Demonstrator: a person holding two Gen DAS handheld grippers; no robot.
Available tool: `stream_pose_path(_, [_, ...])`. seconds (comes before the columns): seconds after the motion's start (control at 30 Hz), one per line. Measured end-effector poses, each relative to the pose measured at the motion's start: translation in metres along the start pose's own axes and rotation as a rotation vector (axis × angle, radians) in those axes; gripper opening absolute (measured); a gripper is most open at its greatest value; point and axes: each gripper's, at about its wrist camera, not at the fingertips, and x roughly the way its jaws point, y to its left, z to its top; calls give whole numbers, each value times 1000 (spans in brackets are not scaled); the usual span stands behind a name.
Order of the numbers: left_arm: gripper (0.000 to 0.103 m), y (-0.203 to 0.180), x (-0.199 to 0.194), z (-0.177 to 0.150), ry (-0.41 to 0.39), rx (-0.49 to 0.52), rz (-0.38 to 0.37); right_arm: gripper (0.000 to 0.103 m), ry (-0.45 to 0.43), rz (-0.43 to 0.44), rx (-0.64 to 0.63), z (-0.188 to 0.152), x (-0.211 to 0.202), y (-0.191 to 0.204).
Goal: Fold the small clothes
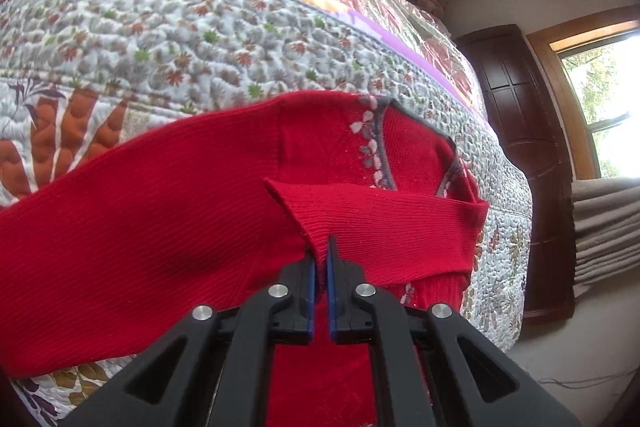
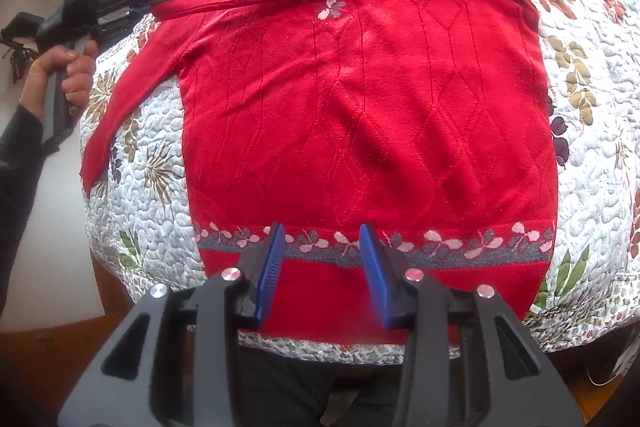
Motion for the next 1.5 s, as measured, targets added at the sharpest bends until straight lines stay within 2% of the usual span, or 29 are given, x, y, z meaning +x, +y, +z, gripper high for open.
stream_pose_path(0.17, [4,17,15,-3,32,-24,12,40,9,-3,4,-1,3,-3])
stream_pose_path(0.27, [9,32,27,-7,65,-62,74,40,14,-5,3,-1,4,-4])
stream_pose_path(0.33, [11,37,18,-8,24,-97,121,40,9,-4,5,0,3,-4])
stream_pose_path(0.43, [11,27,0,-11,-50,-95,90,40,1,0,9,2,0,-6])
stream_pose_path(0.5, [11,11,4,-11,-49,-65,33,40,5,2,8,4,2,-5])
stream_pose_path(0.6, [25,-1,28,-10,-3,-47,16,40,11,3,-3,7,5,-1])
stream_pose_path(0.67, [30,6,45,-10,22,-77,37,40,4,3,-13,9,2,2])
stream_pose_path(0.73, [40,16,53,-11,40,-126,49,40,-2,5,-14,10,-1,4])
stream_pose_path(0.8, [42,25,53,-16,37,-155,24,40,-5,4,-14,9,-5,3])
stream_pose_path(0.87, [49,27,43,-19,25,-156,25,40,-1,-1,-19,8,-6,3])
stream_pose_path(0.93, [68,35,18,-26,-22,-166,51,40,3,-7,-29,9,-8,3])
stream_pose_path(1.07, [74,80,-56,-55,-165,-313,59,42,-15,0,-63,17,-18,12])
stream_pose_path(1.13, [82,118,-105,-90,-285,-429,89,44,-29,6,-84,22,-24,18])
stream_pose_path(1.2, [87,160,-150,-139,-408,-565,132,45,-36,7,-114,26,-26,26])
stream_pose_path(1.3, [89,217,-194,-207,-510,-777,197,46,-38,6,-161,30,-28,44])
stream_pose_path(1.37, [89,249,-219,-239,-564,-880,227,48,-38,3,-191,30,-29,56])
stream_pose_path(1.5, [89,291,-245,-264,-630,-976,216,49,-17,-5,-242,26,-26,80])
